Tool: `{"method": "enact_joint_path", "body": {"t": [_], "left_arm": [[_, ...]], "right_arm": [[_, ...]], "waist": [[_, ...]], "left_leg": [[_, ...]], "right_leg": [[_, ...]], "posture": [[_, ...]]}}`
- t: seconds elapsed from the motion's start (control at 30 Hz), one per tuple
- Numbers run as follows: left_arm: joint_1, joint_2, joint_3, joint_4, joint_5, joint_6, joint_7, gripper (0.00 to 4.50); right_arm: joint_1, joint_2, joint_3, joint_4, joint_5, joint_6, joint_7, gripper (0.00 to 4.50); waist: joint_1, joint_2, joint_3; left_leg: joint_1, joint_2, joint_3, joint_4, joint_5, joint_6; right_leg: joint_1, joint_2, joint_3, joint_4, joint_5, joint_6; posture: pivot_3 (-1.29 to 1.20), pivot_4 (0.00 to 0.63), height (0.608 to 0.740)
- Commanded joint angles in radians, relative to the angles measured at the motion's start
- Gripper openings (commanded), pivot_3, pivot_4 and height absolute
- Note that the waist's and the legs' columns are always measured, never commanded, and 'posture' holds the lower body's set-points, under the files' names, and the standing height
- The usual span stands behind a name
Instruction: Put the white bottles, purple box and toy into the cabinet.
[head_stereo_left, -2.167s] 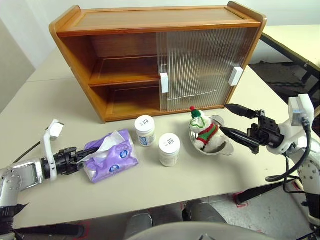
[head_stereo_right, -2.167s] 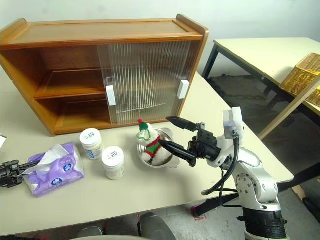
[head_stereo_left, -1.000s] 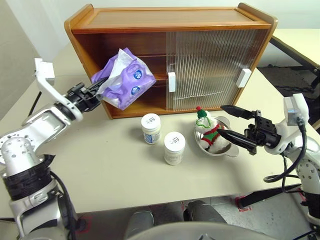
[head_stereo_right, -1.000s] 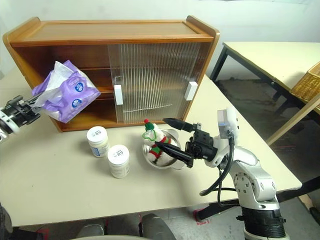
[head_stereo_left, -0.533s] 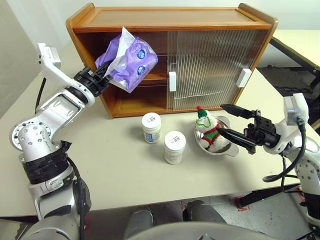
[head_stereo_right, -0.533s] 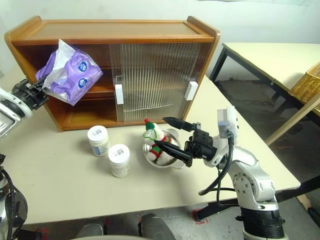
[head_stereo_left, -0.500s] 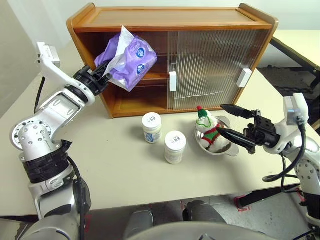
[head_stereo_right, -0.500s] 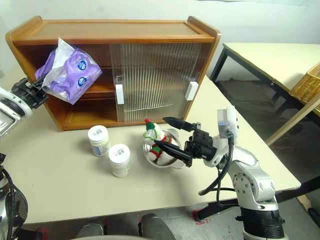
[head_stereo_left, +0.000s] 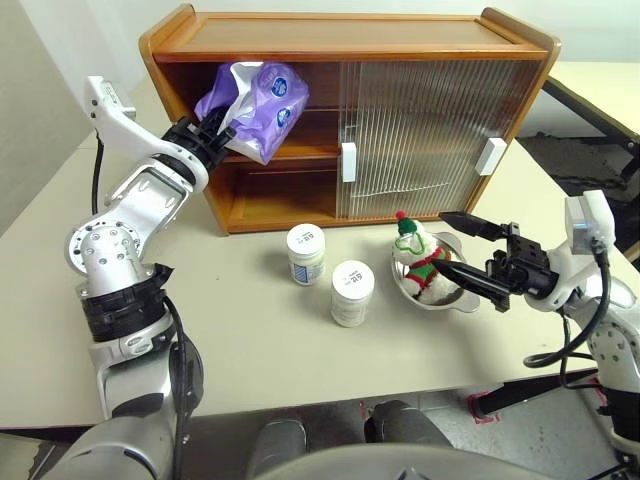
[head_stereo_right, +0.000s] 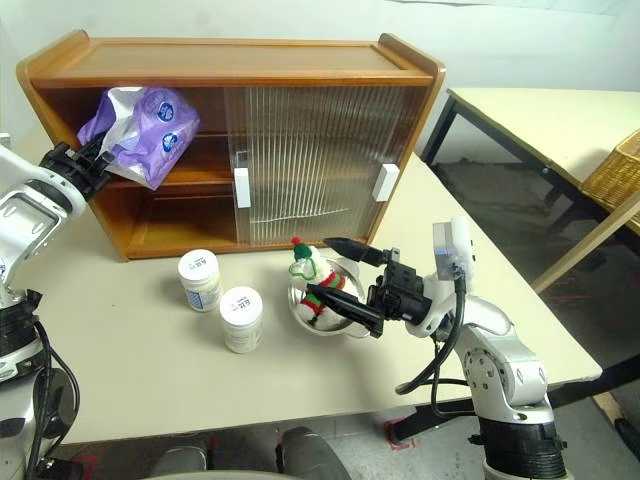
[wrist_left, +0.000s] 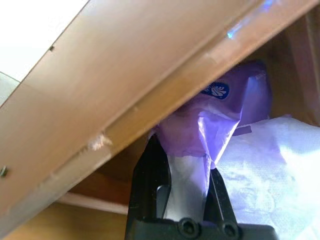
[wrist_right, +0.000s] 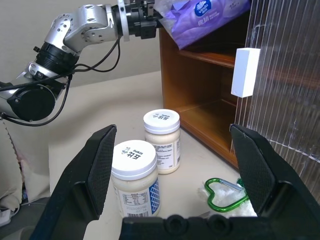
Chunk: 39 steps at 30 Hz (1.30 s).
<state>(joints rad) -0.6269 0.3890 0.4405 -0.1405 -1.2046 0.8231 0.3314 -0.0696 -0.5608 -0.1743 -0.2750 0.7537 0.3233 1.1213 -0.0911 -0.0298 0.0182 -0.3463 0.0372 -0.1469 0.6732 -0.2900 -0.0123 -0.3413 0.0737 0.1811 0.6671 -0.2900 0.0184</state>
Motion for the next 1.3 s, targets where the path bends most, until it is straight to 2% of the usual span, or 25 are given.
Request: {"method": "enact_joint_path", "body": {"t": [0.03,0.13,0.2,0.23,0.53,0.83,1.07,1.27,1.3], "left_arm": [[-0.025,-0.035,-0.03,0.022,0.032,-0.017,-0.016,0.23],[-0.043,-0.052,-0.032,0.033,0.055,-0.027,-0.02,0.23],[-0.05,-0.061,-0.029,0.042,0.062,-0.031,-0.027,0.96],[-0.052,-0.064,-0.031,0.044,0.065,-0.032,-0.035,1.12],[-0.051,-0.078,-0.025,0.04,0.105,-0.063,-0.073,4.38],[0.025,-0.015,-0.044,-0.046,0.126,-0.012,-0.133,4.44],[0.168,0.16,-0.137,-0.207,0.212,0.038,-0.322,4.44],[0.27,0.242,-0.16,-0.266,0.262,0.012,-0.492,4.44],[0.279,0.245,-0.157,-0.271,0.265,0.0,-0.519,4.27]], "right_arm": [[0.008,0.002,0.005,-0.004,-0.006,-0.017,0.008,4.5],[0.009,0.002,0.004,-0.006,-0.004,-0.016,0.007,4.5],[0.007,0.002,0.003,-0.008,0.002,-0.011,0.004,4.5],[0.006,0.0,0.003,-0.01,0.002,-0.01,0.004,4.5],[-0.004,0.006,0.017,-0.025,0.002,0.001,-0.013,4.5],[-0.009,0.002,0.025,-0.027,0.003,0.011,-0.013,4.5],[-0.025,0.005,0.026,-0.022,0.011,0.013,-0.018,4.5],[-0.032,-0.001,0.03,0.001,0.003,0.009,-0.001,4.5],[-0.033,-0.001,0.03,0.004,0.002,0.008,0.002,4.5]], "waist": [[0.001,-0.001,0.001],[0.0,-0.003,0.002],[0.0,-0.004,0.002],[-0.001,-0.004,0.002],[-0.002,-0.005,0.003],[-0.001,-0.005,0.003],[-0.001,-0.006,0.004],[0.006,-0.006,0.004],[0.008,-0.006,0.004]], "left_leg": [[0.0,0.0,0.0,0.0,0.0,0.0],[-0.001,0.0,0.0,0.002,-0.001,0.001],[-0.001,0.0,0.0,0.002,-0.001,0.002],[-0.001,0.0,0.0,0.002,-0.001,0.002],[-0.001,-0.001,0.0,0.002,-0.001,0.002],[-0.001,-0.001,0.0,0.002,-0.001,0.002],[-0.001,-0.001,0.0,0.001,-0.002,0.001],[-0.001,-0.001,0.0,0.0,-0.003,0.001],[-0.001,-0.001,0.0,0.0,-0.003,0.001]], "right_leg": [[0.0,0.0,0.0,0.0,0.0,0.0],[0.0,0.0,0.0,0.0,0.0,0.0],[0.0,0.0,0.0,0.0,0.0,0.001],[0.0,0.0,0.0,0.0,0.0,0.001],[0.001,0.0,0.0,0.0,0.0,0.001],[0.001,0.0,0.0,-0.001,0.0,0.001],[0.0,0.0,0.0,0.0,-0.001,-0.001],[-0.001,0.0,0.0,0.0,-0.001,-0.003],[-0.001,0.0,0.0,0.0,-0.001,-0.004]], "posture": [[-0.16,0.013,0.74],[-0.16,0.013,0.74],[-0.16,0.015,0.74],[-0.16,0.015,0.74],[-0.16,0.016,0.74],[-0.15,0.022,0.74],[-0.14,0.027,0.74],[-0.13,0.027,0.74],[-0.13,0.028,0.74]]}}
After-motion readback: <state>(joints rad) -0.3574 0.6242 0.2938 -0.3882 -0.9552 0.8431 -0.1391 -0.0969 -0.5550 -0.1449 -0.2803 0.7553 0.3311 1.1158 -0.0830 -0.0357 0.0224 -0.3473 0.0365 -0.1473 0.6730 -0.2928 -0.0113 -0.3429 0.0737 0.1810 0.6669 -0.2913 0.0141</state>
